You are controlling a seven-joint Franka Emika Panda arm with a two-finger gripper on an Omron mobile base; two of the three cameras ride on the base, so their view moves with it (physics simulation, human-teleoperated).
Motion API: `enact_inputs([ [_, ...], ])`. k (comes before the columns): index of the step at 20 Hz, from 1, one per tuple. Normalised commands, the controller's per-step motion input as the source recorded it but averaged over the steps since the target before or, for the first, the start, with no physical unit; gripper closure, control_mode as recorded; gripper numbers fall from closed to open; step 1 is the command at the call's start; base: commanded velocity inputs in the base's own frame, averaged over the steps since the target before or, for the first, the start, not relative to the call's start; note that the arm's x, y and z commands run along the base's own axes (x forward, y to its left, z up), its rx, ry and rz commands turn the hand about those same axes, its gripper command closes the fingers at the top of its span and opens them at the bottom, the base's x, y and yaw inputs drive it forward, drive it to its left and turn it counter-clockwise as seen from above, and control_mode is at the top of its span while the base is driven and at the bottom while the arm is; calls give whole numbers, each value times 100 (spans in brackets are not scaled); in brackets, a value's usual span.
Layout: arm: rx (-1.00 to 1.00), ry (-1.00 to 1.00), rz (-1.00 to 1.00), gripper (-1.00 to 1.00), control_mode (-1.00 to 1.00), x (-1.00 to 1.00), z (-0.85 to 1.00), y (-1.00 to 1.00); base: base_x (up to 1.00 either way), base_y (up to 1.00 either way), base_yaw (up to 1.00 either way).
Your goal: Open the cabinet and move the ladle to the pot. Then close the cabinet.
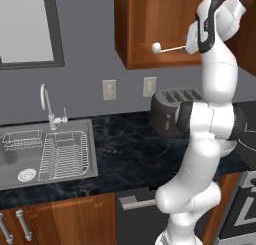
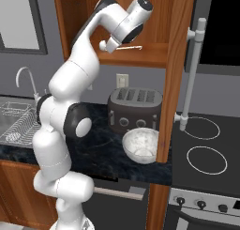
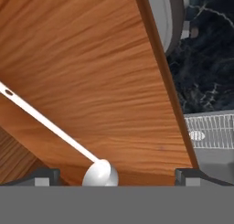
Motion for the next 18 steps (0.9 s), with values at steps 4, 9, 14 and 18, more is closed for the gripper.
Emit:
enact_inputs([
  [4,5,0,0,-100,-100,0,-5,0,0,0,0],
  [9,3,0,0,-100,-100,0,-5,0,0,0,0],
  [14,0,0,0,-100,-100,0,-5,0,0,0,0],
  [18,0,0,0,-100,-100,0,-10,0,0,0,0],
])
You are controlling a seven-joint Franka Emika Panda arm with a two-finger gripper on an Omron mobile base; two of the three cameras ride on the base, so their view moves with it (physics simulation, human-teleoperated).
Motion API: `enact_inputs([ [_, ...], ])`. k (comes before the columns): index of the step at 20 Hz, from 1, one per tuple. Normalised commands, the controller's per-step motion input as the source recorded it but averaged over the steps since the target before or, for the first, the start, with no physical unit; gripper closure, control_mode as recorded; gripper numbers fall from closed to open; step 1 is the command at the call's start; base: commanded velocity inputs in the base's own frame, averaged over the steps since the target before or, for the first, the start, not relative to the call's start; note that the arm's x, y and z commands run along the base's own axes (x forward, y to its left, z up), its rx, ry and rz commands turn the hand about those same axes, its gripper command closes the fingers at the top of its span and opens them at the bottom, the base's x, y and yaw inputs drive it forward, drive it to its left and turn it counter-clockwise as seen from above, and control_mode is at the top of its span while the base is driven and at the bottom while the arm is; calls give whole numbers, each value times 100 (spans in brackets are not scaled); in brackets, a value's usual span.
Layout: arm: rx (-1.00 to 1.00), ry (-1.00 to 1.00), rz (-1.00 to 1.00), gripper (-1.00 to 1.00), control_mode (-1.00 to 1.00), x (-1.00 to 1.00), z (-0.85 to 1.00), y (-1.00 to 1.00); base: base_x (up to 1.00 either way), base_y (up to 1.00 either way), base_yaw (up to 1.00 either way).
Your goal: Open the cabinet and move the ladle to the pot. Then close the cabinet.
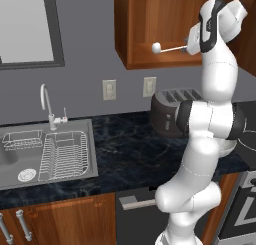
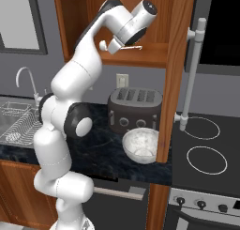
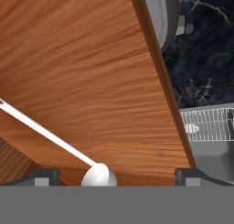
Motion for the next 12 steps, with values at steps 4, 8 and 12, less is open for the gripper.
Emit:
enact_inputs([
  [4,0,0,0,-100,-100,0,-2,0,0,0,0],
  [8,0,0,1,-100,-100,2,-3,0,0,0,0],
  [12,0,0,5,-100,-100,9,-2,0,0,0,0],
])
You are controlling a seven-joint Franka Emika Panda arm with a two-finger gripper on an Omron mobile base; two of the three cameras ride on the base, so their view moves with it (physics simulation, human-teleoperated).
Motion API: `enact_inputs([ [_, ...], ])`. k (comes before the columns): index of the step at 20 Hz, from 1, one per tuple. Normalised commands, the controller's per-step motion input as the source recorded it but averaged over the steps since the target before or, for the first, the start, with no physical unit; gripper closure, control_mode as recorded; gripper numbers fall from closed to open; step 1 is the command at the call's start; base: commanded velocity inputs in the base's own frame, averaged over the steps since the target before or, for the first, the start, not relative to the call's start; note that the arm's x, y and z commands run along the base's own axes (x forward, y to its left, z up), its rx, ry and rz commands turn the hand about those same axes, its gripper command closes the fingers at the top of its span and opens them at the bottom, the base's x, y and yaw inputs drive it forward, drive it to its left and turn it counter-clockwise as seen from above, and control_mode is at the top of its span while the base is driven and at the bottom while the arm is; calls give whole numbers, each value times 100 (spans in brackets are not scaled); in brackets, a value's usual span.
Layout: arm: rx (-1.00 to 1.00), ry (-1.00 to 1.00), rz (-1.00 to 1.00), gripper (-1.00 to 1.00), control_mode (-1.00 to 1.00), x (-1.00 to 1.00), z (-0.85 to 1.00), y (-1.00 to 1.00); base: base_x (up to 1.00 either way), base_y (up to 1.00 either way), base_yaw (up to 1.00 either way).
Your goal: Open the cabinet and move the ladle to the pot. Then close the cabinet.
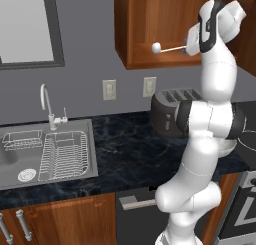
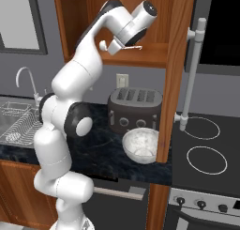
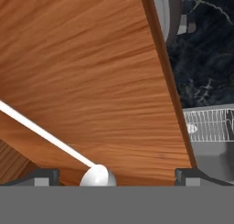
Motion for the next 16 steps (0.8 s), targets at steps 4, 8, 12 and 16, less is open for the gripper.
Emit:
enact_inputs([
  [4,2,0,11,-100,-100,11,-11,0,0,0,0],
  [8,3,0,14,-100,-100,10,-4,-1,0,0,0],
  [12,3,0,13,-100,-100,12,0,-8,0,0,0],
  [16,1,1,11,-100,-100,14,0,-7,0,0,0],
])
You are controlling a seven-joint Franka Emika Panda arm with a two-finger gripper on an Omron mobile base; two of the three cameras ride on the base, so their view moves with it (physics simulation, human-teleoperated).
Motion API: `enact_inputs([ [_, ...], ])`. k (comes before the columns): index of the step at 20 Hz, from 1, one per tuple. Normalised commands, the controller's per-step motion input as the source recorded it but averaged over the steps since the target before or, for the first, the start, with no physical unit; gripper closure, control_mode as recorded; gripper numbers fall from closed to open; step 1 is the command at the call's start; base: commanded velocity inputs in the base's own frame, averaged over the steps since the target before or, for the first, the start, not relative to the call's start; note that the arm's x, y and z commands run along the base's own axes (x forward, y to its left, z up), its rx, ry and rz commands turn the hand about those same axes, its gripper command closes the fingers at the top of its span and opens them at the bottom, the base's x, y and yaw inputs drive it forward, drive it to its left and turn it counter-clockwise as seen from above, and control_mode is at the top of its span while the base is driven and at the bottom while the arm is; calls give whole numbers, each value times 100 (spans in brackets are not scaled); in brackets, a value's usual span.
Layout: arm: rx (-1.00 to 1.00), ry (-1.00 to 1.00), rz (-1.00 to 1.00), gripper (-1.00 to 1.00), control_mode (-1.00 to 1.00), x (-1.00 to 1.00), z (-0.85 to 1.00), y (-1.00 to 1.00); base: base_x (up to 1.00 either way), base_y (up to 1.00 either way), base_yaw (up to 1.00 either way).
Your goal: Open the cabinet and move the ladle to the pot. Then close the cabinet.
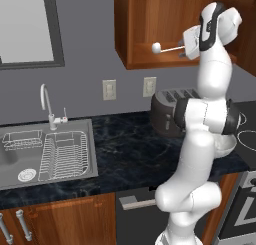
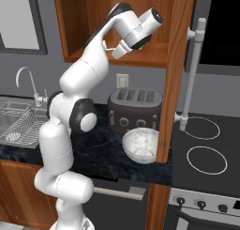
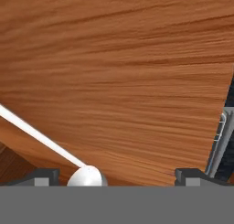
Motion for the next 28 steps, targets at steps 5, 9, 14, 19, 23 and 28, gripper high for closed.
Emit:
enact_inputs([
  [5,2,4,9,-100,-100,16,0,-2,0,0,0],
  [9,1,2,7,-100,-100,14,0,0,0,0,0],
  [14,0,1,5,-100,-100,17,0,0,0,0,0],
  [19,0,0,3,-100,-100,23,0,0,0,0,0],
  [23,0,0,1,-100,-100,23,0,0,0,0,0],
  [28,0,0,0,-100,-100,24,0,0,0,0,0],
])
